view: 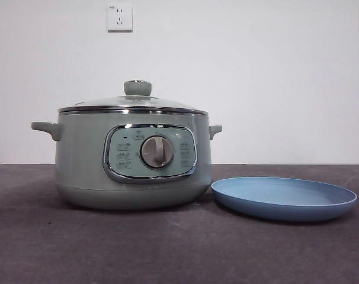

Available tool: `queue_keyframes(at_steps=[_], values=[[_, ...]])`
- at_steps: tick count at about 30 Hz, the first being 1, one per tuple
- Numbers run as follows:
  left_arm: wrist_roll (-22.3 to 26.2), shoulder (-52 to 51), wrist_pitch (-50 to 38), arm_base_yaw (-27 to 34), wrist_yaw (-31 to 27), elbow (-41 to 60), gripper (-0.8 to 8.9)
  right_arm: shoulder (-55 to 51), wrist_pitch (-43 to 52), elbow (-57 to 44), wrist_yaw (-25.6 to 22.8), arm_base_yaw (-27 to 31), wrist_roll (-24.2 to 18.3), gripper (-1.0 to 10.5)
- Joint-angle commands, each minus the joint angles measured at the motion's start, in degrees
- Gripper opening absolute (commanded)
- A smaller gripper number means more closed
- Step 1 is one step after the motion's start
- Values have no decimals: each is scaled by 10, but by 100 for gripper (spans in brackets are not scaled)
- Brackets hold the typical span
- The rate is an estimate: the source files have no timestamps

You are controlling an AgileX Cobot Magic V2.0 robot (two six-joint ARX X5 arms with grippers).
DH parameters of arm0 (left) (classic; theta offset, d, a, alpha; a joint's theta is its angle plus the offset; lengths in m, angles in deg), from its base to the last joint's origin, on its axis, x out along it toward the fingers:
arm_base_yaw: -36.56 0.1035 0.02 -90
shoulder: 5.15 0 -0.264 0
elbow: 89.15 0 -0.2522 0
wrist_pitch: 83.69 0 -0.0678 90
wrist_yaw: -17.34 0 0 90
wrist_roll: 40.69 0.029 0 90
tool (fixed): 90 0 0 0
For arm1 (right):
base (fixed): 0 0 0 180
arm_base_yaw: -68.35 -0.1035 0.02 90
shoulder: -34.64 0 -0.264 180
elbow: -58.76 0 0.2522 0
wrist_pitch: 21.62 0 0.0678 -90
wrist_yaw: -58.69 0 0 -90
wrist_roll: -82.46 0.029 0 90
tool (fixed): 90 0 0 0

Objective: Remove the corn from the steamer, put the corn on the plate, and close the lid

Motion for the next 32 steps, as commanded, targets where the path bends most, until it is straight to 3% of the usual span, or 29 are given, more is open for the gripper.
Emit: queue_keyframes(at_steps=[1, 2, 3, 5, 11, 20, 28, 32], values=[[-2, 0, -2, -2, 2, -3, 458, 0, 2, 1, -13, -1, 0, 344], [-2, 0, -3, -2, 2, -3, 552, 0, 2, 1, -14, 0, 4, 452], [-2, 0, -5, -2, 2, -3, 573, 0, 2, 1, -13, -1, 7, 542], [-2, 0, -6, -2, 2, -3, 571, 0, 2, 1, -13, -1, 8, 595], [-2, 5, -19, -2, 2, -3, 571, 0, 2, 1, -12, -1, 8, 595], [-10, 71, -136, -49, -7, -5, 565, 0, 1, 1, -13, -1, 8, 595], [-12, 193, -281, -145, -117, -10, 565, 0, -13, 1, -14, -1, 8, 595], [7, 268, -310, -180, -178, -49, 564, 0, -17, 1, -14, -1, 8, 595]])
